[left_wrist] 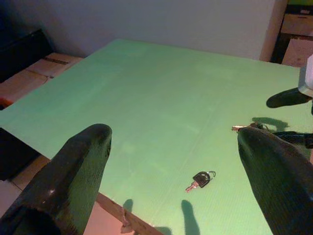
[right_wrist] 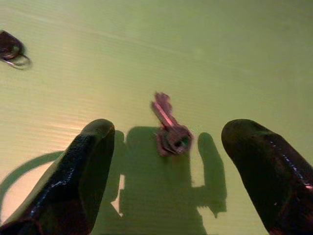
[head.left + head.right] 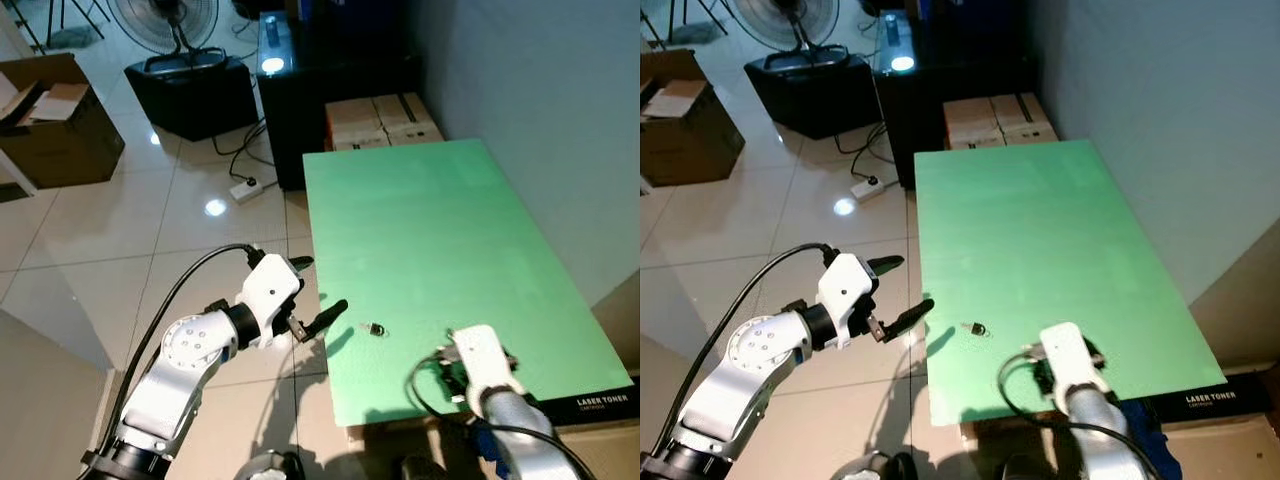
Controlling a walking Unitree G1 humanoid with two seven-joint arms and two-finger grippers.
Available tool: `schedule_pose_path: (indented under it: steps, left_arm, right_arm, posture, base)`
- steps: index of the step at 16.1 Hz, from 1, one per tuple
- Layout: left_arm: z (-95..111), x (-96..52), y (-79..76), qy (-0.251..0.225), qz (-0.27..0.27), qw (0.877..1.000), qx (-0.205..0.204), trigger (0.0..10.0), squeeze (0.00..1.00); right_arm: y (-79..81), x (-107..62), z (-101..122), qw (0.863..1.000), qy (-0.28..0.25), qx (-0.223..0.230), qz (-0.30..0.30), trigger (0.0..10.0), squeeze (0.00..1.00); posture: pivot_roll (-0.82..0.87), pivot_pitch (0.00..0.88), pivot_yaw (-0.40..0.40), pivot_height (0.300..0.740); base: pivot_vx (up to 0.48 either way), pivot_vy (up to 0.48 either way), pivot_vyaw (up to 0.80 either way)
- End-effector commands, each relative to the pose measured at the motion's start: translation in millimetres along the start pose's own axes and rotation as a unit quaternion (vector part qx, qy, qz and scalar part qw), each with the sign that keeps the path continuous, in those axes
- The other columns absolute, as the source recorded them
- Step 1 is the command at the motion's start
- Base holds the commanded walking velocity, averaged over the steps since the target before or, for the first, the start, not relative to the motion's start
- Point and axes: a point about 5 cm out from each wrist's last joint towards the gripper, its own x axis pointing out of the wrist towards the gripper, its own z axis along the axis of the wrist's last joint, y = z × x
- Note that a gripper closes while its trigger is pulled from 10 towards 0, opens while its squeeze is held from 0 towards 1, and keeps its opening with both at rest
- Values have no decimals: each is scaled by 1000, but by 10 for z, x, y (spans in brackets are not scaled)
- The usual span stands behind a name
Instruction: Hang keys on a hook
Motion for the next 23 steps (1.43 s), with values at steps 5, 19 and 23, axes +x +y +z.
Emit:
schedule_pose_path:
  steps: [5, 19, 23]
  left_arm:
    - [36, -57, 23, 3, -2, 1000, 9, 10000, 0]
    - [12, -139, -57, 29, -78, 997, 5, 10000, 0]
    - [7, -145, -55, 30, -76, 997, 3, 10000, 0]
  right_arm:
    - [-50, -56, -101, 996, -56, 62, 34, 10000, 1000]
    - [-217, 75, -204, 996, -32, 30, 77, 10000, 0]
    - [-151, 52, -247, 996, -24, 22, 82, 5333, 0]
  posture:
    - [-57, 113, 118, 740]
    - [-35, 140, 137, 740]
    - [-40, 140, 131, 740]
  base:
    - [0, 0, 0]
    - [0, 0, 0]
    - [0, 0, 0]
